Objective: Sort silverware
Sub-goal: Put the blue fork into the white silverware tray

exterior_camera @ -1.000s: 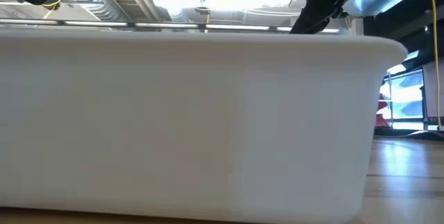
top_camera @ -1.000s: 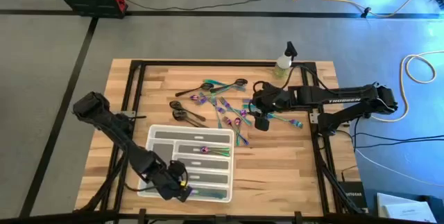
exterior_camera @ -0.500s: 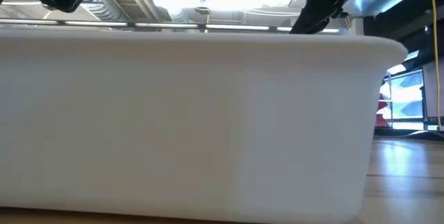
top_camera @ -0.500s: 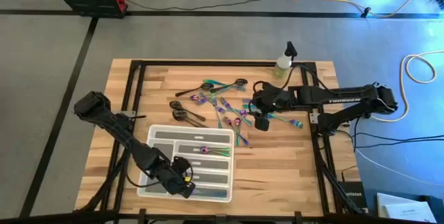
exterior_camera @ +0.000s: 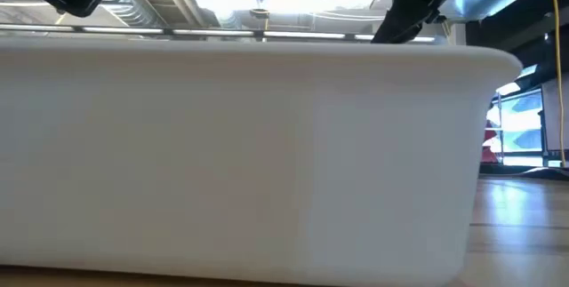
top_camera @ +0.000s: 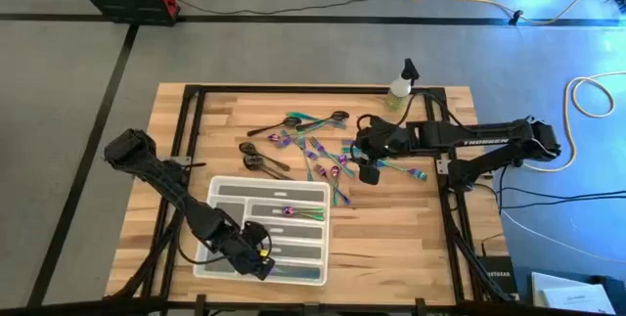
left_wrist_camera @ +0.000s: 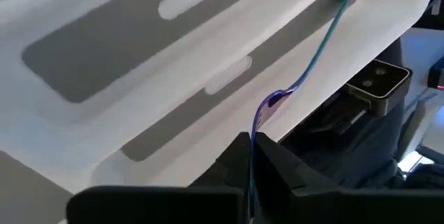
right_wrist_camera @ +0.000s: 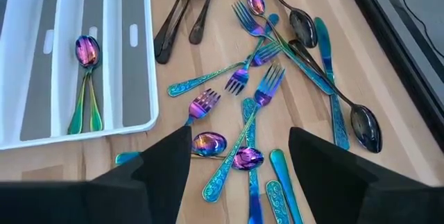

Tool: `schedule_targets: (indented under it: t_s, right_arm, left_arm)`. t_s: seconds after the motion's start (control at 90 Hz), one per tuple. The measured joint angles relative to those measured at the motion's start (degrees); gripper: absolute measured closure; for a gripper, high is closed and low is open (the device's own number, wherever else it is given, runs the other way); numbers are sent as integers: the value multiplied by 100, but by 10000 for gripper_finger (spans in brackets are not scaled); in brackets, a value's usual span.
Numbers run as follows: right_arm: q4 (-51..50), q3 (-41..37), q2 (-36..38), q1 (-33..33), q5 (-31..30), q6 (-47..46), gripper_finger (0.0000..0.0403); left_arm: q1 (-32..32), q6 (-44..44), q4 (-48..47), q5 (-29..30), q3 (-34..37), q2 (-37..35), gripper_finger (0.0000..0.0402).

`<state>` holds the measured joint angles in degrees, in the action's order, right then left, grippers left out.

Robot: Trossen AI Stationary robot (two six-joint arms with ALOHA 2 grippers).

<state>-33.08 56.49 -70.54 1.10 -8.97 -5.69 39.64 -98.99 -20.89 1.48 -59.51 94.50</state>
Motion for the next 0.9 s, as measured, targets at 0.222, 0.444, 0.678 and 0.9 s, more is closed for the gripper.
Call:
schedule_targets:
  t_s: [0.222, 0.444, 0.678, 0.9]
  right_arm:
    - [0, 0, 0, 0, 0, 2, 178]
    - [2, 0, 0, 0, 0, 1, 178]
    - [0, 0, 0, 0, 0, 0, 178]
    - [0, 0, 0, 0, 0, 2, 178]
  left_arm:
    - [-4, 23, -74, -8, 0, 0, 401]
    - [-4, 49, -95, -44, 0, 0, 398]
    - [-101, 158, -89, -472, 0, 0, 368]
    - [-105, 123, -74, -442, 0, 0, 364]
